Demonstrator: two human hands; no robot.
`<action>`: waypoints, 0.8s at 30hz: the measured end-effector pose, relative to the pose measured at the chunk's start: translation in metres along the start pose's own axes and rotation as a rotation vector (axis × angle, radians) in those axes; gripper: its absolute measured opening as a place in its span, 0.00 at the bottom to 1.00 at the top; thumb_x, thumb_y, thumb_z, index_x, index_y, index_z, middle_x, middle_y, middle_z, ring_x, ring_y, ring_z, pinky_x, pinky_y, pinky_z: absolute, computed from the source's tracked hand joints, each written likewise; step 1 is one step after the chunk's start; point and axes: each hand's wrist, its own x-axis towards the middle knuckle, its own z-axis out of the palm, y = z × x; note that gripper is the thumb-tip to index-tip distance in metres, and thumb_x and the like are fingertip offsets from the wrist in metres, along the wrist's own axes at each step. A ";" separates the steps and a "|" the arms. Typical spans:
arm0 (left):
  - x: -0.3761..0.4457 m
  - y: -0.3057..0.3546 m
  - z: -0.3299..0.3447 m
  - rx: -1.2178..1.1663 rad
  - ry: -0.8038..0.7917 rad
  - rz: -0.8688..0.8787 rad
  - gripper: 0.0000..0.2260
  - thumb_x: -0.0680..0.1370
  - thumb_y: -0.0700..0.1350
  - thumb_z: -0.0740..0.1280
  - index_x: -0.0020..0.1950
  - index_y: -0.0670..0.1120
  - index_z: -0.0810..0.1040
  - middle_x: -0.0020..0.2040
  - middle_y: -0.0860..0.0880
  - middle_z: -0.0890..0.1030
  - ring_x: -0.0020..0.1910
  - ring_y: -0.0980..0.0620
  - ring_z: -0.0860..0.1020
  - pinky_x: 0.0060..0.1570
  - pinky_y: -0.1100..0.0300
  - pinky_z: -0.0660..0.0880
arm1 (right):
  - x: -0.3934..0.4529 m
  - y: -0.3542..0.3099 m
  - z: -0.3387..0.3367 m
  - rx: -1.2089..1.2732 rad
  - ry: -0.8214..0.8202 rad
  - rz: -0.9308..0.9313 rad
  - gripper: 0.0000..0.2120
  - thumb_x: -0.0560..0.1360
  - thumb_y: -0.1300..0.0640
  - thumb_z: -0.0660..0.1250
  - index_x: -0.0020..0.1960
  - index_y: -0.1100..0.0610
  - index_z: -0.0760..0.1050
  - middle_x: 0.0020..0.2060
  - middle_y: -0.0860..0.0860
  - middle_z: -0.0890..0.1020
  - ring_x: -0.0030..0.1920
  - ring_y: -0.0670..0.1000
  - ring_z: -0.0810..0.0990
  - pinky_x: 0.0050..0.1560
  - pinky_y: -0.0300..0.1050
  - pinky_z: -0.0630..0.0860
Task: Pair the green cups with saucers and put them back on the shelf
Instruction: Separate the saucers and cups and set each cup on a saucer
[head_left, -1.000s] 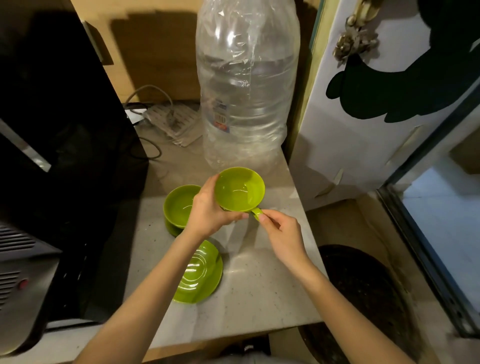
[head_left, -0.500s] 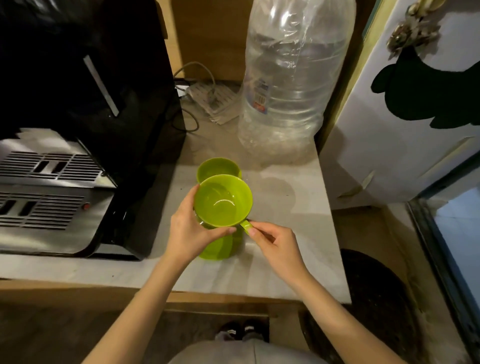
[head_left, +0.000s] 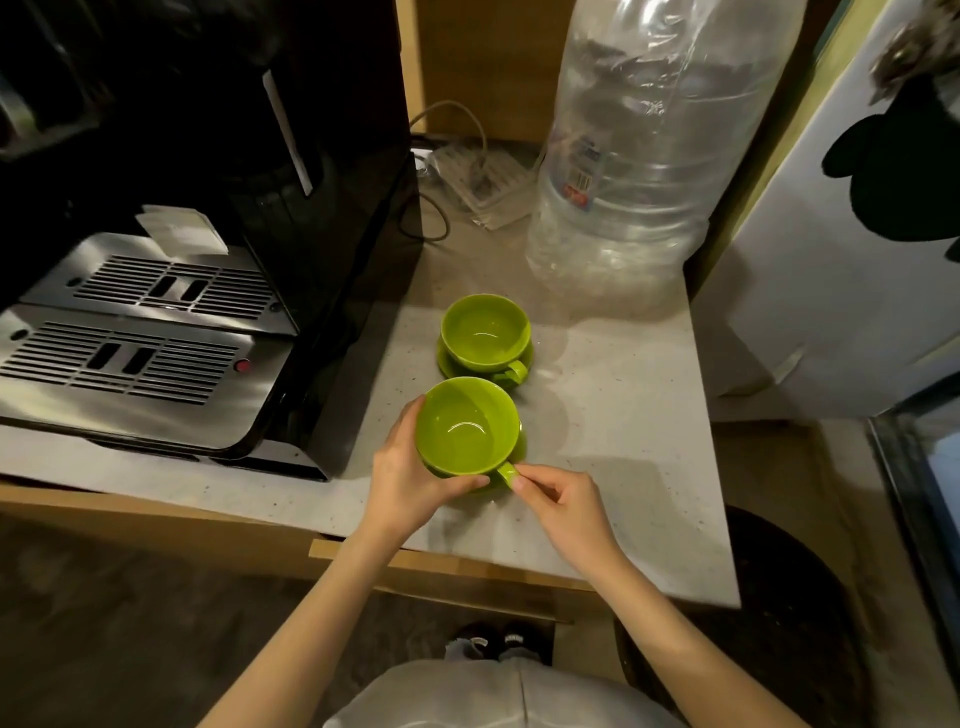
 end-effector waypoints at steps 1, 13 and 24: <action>0.001 -0.001 0.001 -0.002 -0.001 0.002 0.47 0.56 0.51 0.80 0.69 0.43 0.63 0.66 0.44 0.73 0.60 0.57 0.68 0.58 0.65 0.65 | 0.000 0.001 0.000 -0.002 0.001 0.004 0.13 0.73 0.59 0.67 0.57 0.59 0.79 0.50 0.51 0.83 0.51 0.46 0.81 0.54 0.40 0.77; 0.004 -0.007 0.009 0.004 0.003 0.038 0.46 0.57 0.52 0.79 0.69 0.42 0.63 0.67 0.43 0.72 0.61 0.57 0.67 0.59 0.66 0.64 | 0.003 0.007 -0.001 0.005 -0.010 0.047 0.14 0.73 0.59 0.66 0.58 0.59 0.78 0.53 0.53 0.83 0.52 0.46 0.80 0.53 0.33 0.75; 0.001 -0.010 -0.006 -0.288 -0.067 -0.208 0.38 0.69 0.64 0.62 0.74 0.49 0.56 0.71 0.52 0.64 0.68 0.54 0.63 0.66 0.56 0.61 | 0.013 0.005 -0.014 0.069 0.018 0.124 0.09 0.74 0.55 0.65 0.53 0.54 0.78 0.47 0.50 0.82 0.49 0.46 0.80 0.53 0.40 0.77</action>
